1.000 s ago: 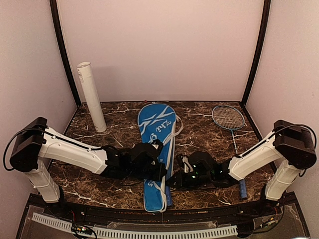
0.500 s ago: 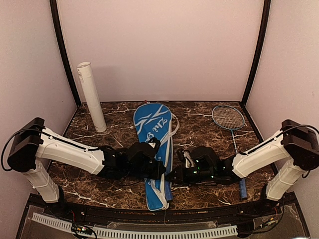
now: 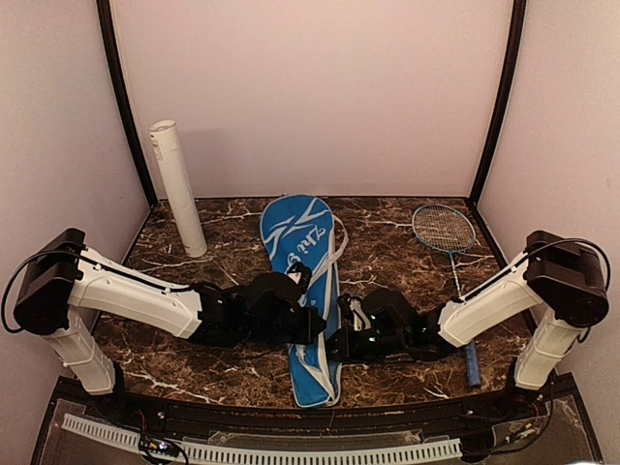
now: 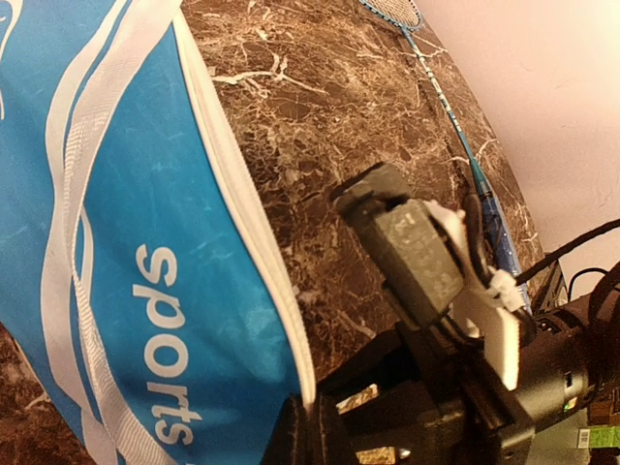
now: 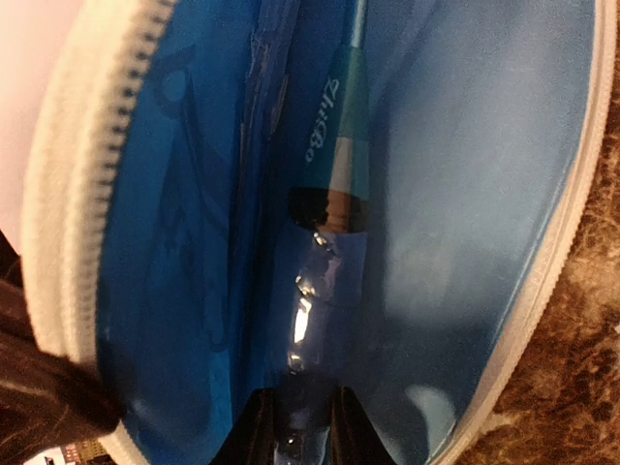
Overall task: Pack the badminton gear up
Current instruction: Adjust the racket in the racket bag, then pick up the racket from the center of the board.
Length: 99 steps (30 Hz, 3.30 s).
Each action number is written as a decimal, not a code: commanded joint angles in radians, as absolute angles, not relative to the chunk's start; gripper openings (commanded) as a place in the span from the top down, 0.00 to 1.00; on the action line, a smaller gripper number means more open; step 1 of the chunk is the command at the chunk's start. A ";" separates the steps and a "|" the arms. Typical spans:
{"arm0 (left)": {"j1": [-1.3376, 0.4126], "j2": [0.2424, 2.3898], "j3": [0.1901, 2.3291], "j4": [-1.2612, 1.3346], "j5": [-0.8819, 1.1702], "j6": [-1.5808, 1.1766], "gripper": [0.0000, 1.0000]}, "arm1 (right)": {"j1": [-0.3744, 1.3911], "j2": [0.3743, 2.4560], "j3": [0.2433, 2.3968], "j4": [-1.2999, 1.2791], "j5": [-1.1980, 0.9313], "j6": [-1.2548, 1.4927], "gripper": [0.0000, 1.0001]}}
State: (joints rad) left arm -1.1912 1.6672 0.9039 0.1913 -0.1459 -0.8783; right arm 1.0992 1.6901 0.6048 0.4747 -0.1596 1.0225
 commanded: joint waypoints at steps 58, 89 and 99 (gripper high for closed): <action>-1.135 1.588 0.859 0.118 -0.123 -0.762 1.00 | 0.419 1.054 0.421 -0.241 0.053 0.743 0.22; -1.134 1.598 0.851 0.147 -0.101 -0.769 1.00 | 0.137 1.353 0.556 -0.147 -0.008 0.550 0.53; -1.134 1.619 0.866 0.156 -0.086 -0.767 1.00 | 0.154 1.416 0.542 -0.097 -0.090 0.535 0.67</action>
State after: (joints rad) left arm -1.1404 1.6192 0.8608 0.1333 -0.0998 -0.7704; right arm 0.1421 1.3895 0.5426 -0.1230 -0.0395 0.5434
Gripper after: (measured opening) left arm 0.031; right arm 0.340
